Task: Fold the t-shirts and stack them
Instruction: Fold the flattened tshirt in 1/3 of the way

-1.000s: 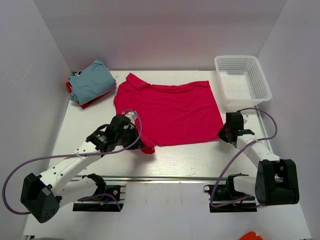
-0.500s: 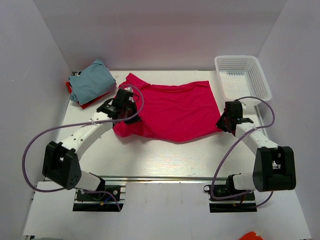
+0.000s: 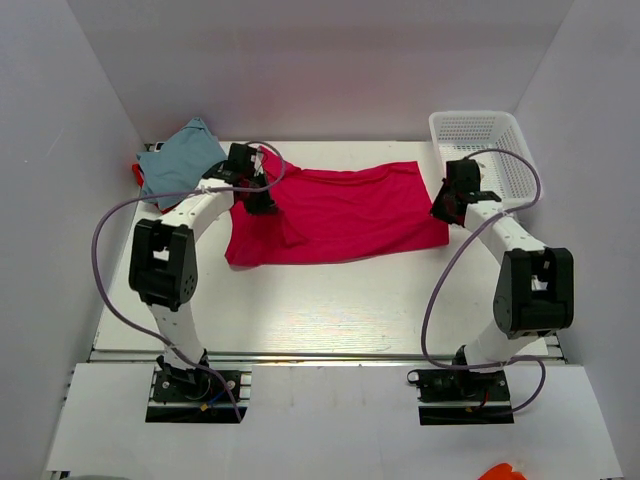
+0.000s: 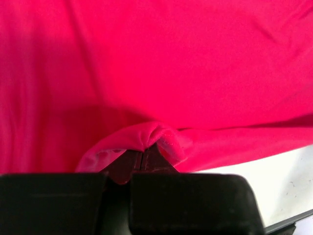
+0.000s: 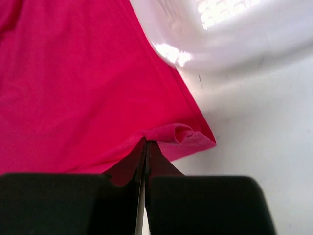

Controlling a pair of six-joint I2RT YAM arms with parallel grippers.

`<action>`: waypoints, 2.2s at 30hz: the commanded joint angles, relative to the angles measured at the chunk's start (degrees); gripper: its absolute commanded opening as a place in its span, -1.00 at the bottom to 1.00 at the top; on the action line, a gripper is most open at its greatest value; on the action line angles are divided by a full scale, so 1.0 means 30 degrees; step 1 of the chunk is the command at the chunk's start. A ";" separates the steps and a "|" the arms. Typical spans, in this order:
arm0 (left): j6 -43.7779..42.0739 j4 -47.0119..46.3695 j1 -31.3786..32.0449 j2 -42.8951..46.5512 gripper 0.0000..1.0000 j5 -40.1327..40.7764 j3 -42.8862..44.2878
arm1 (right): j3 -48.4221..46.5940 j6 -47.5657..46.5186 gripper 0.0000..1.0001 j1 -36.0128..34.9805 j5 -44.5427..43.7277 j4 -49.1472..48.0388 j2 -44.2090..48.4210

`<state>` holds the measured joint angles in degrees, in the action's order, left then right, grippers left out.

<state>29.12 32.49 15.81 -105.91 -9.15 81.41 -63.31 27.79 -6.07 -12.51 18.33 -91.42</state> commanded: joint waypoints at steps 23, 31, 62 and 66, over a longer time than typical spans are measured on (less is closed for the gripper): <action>-0.3146 0.1182 -0.2400 -0.7149 -0.98 -0.0669 0.9630 | -0.8134 -0.3227 -1.00 0.0030 -0.1600 0.0952 -0.7347; -0.4433 -0.0225 -0.2400 -0.7324 1.00 -0.1959 1.0247 | -0.9660 -0.3843 0.26 -0.0117 -0.0724 0.1245 -0.8232; -0.2120 -0.0435 -0.2400 0.0169 0.96 0.0435 -0.6448 | -0.0611 -0.2467 0.81 -0.1054 0.6456 -0.0924 -0.5359; -0.0542 -0.0254 -0.2400 0.3735 0.98 0.2141 -0.9960 | 0.2434 -0.1560 0.81 -0.1142 0.6631 -0.1505 -0.2880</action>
<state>23.77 20.97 8.97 -99.94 -9.63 59.13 -62.26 19.90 -9.43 5.26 9.67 -103.81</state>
